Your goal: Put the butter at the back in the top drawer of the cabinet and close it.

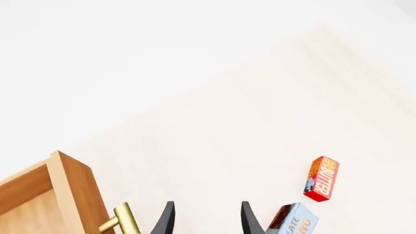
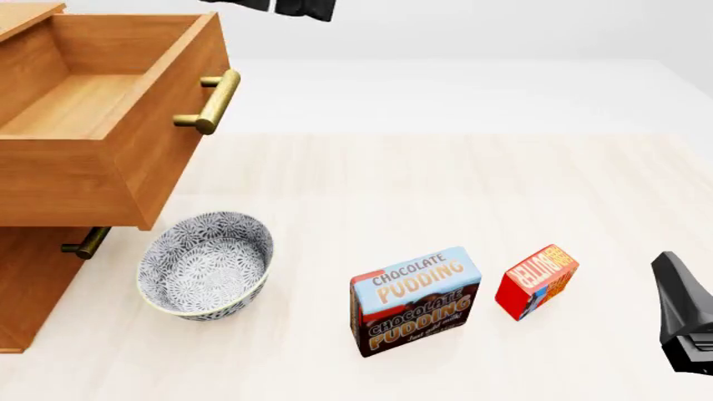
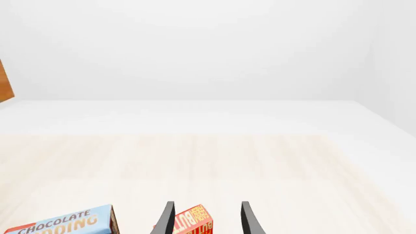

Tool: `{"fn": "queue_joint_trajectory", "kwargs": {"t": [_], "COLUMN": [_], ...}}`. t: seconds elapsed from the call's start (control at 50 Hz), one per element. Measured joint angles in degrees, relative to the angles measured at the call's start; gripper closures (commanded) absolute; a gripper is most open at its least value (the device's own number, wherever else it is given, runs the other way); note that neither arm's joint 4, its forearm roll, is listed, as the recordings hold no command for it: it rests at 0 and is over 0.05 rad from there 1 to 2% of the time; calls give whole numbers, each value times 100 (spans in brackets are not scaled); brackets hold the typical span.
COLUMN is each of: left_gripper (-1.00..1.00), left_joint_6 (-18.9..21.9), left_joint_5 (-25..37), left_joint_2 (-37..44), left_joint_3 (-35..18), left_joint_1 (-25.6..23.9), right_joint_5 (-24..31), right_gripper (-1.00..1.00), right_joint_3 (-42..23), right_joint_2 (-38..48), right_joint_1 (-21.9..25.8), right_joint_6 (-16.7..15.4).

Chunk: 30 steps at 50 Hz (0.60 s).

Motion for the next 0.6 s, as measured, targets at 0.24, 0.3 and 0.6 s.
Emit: {"fn": "queue_joint_trajectory", "kwargs": {"t": [0.24, 0.3, 0.6], "left_gripper": [-100, -100, -100], "left_joint_6": [-174, -200, -276], "left_joint_5": [-155, -175, -221], "left_joint_2": [534, 666, 1191], "left_joint_3": [-136, -192, -428], "left_joint_1": [-332, -408, -704], "right_joint_5": [0, 0, 0], "right_gripper": [-100, -100, -100], "right_joint_3": [0, 0, 0], "right_joint_2": [0, 0, 0], "right_joint_1": [0, 0, 0], "right_joint_6": [0, 0, 0]}}
